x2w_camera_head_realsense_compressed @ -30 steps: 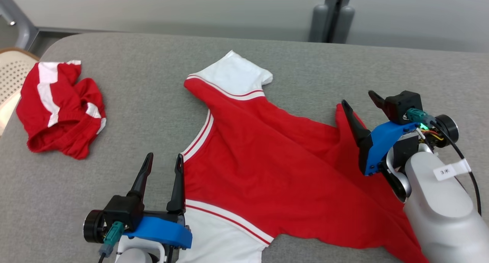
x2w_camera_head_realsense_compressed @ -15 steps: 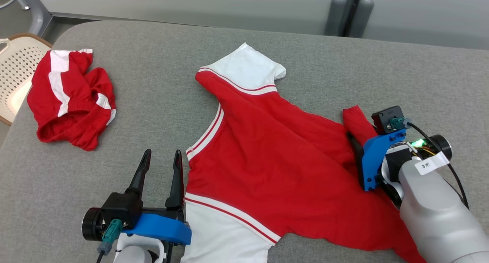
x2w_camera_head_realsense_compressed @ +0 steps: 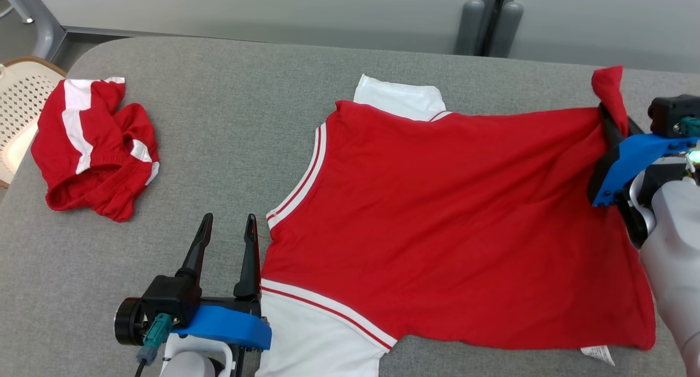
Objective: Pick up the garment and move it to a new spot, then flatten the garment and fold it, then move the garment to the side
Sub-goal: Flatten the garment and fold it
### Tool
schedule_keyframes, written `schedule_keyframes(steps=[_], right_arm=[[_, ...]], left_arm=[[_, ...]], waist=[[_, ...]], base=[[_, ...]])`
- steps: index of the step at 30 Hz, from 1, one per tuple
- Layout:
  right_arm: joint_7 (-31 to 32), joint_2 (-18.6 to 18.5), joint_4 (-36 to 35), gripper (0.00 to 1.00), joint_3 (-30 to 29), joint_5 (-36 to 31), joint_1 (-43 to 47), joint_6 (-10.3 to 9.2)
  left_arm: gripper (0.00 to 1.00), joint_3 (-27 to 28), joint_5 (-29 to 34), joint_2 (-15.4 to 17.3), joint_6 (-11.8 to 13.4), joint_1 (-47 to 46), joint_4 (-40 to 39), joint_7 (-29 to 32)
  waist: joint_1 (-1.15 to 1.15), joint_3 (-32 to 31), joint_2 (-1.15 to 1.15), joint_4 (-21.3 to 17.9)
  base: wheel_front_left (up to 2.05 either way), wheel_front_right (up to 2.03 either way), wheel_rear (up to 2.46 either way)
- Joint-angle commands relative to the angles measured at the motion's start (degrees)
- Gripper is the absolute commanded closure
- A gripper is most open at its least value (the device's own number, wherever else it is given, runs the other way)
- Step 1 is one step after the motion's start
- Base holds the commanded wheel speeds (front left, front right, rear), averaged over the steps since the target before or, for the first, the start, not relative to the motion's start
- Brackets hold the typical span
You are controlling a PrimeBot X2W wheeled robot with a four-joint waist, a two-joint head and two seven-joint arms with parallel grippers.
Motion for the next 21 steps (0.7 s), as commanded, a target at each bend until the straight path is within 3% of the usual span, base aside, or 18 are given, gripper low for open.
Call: schedule_keyframes(steps=[1,5,6,7,8,15,21], right_arm=[[-0.4,-0.1,0.4,1.00,0.0,0.0,-1.3,-0.01],[-2.0,1.4,1.8,1.00,-1.2,-1.0,-4.0,-0.01],[-2.2,1.7,2.3,0.89,-1.1,-1.6,-4.4,-0.01],[-2.0,2.1,3.4,0.40,-0.9,-2.0,-4.6,-0.01],[-1.9,2.2,4.1,0.00,-0.8,-2.2,-5.1,-0.01],[-3.1,1.9,4.2,0.00,-0.9,-2.6,-5.4,-0.01],[-3.3,2.3,-8.5,0.00,-1.4,1.7,2.4,-0.01]], left_arm=[[0.00,0.2,0.3,0.0,-0.1,-0.2,-0.1,-0.2],[0.00,0.0,0.2,0.0,-0.2,-0.8,0.1,-0.1],[0.00,0.0,0.2,0.0,-0.2,-1.0,0.1,-0.2],[0.00,0.0,0.3,0.0,-0.2,-1.2,0.1,-0.2],[0.00,-0.1,0.4,0.0,-0.2,-1.3,0.2,-0.2],[0.00,1.1,1.2,0.0,-0.2,-0.8,0.4,-0.2],[0.00,3.2,2.4,0.2,-0.7,0.9,-0.1,-0.1]], waist=[[0.00,0.1,0.00,0.0],[0.00,0.7,0.00,-0.3],[0.00,0.8,0.00,-0.4],[0.00,0.9,0.00,-0.5],[0.00,1.0,0.00,-0.5],[0.00,0.2,0.00,-2.2],[0.00,-2.3,0.00,-5.5]], base=[[0.00,0.00,0.00],[0.00,0.00,0.00],[0.00,0.00,0.00],[0.00,0.00,0.00],[0.00,0.00,0.00],[0.00,0.00,0.00],[0.00,0.00,0.00]])
